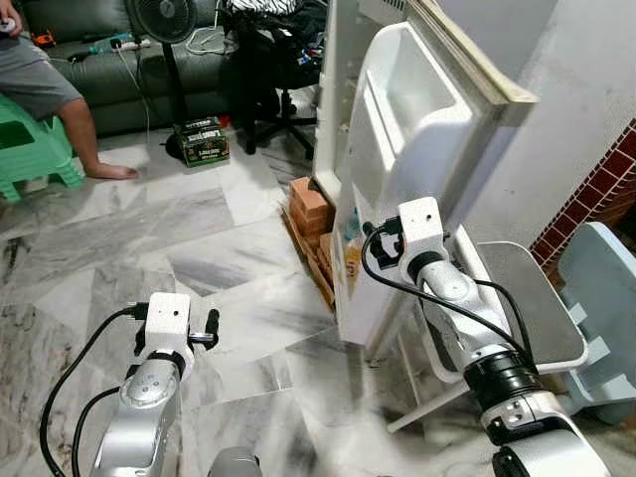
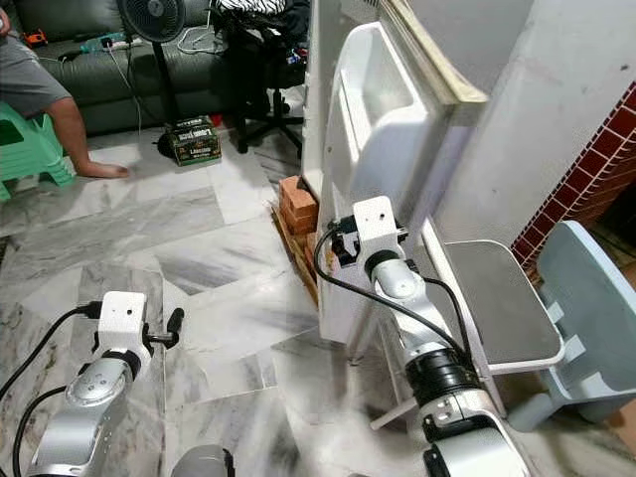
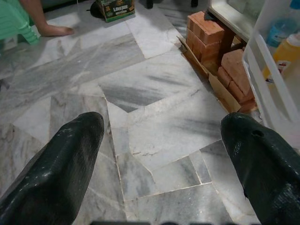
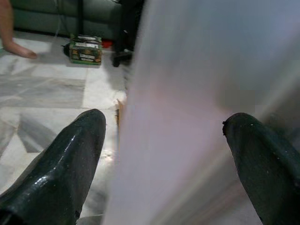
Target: Restocking fridge
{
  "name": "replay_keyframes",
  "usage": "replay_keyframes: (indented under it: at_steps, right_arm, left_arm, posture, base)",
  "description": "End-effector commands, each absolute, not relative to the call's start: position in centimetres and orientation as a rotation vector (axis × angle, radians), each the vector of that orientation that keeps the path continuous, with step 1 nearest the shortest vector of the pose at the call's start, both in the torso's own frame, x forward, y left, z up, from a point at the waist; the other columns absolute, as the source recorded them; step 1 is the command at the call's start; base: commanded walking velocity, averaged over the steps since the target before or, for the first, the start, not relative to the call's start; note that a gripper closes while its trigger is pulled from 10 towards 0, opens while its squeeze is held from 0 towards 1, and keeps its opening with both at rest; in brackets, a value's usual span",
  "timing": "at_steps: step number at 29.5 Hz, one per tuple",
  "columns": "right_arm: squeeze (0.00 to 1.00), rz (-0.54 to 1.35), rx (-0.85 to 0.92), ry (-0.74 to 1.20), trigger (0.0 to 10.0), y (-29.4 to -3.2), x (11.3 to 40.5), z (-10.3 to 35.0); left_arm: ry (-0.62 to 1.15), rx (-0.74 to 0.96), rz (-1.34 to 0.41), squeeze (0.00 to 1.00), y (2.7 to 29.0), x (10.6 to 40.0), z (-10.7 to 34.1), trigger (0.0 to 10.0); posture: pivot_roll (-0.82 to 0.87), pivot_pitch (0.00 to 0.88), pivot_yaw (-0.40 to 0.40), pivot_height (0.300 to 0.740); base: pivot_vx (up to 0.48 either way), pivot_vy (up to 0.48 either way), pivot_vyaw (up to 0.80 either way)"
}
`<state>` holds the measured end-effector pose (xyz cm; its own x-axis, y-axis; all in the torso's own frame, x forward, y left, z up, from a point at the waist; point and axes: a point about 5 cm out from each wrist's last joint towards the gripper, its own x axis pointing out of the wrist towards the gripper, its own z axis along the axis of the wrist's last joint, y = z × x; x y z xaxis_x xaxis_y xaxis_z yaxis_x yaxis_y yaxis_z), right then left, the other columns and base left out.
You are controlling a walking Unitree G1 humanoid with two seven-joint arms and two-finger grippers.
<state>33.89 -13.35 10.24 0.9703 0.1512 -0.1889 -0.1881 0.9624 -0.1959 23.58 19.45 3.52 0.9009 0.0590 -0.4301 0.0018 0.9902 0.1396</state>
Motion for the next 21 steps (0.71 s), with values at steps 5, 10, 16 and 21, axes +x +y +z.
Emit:
replay_keyframes:
  at_steps: [5,10,16,21]
  right_arm:
    - [0.00,0.017,-0.229,0.197,10.0,-16.2,33.5,9.6]
    - [0.00,-0.077,-0.212,0.192,10.0,-18.0,33.4,9.5]
    - [0.00,-0.152,-0.180,0.167,10.0,-19.1,34.0,10.3]
    - [0.00,-0.188,-0.185,0.143,10.0,-20.0,34.4,10.9]
  left_arm:
    - [0.445,0.148,0.041,0.00,19.5,23.4,3.7,10.0]
    - [0.449,0.149,0.040,0.00,19.5,23.5,3.6,10.0]
    - [0.448,0.154,0.035,0.00,19.4,23.7,3.6,10.0]
    - [0.445,0.157,0.039,0.00,19.3,23.8,3.6,10.0]
  posture:
    - [0.11,0.000,-0.014,0.740]
    - [0.10,0.000,-0.011,0.740]
    - [0.10,0.000,-0.008,0.740]
    - [0.11,0.000,-0.013,0.740]
  base:
    - [0.000,0.000,0.00]
    - [0.000,0.000,0.00]
    - [0.000,0.000,0.00]
    - [0.000,0.000,0.00]
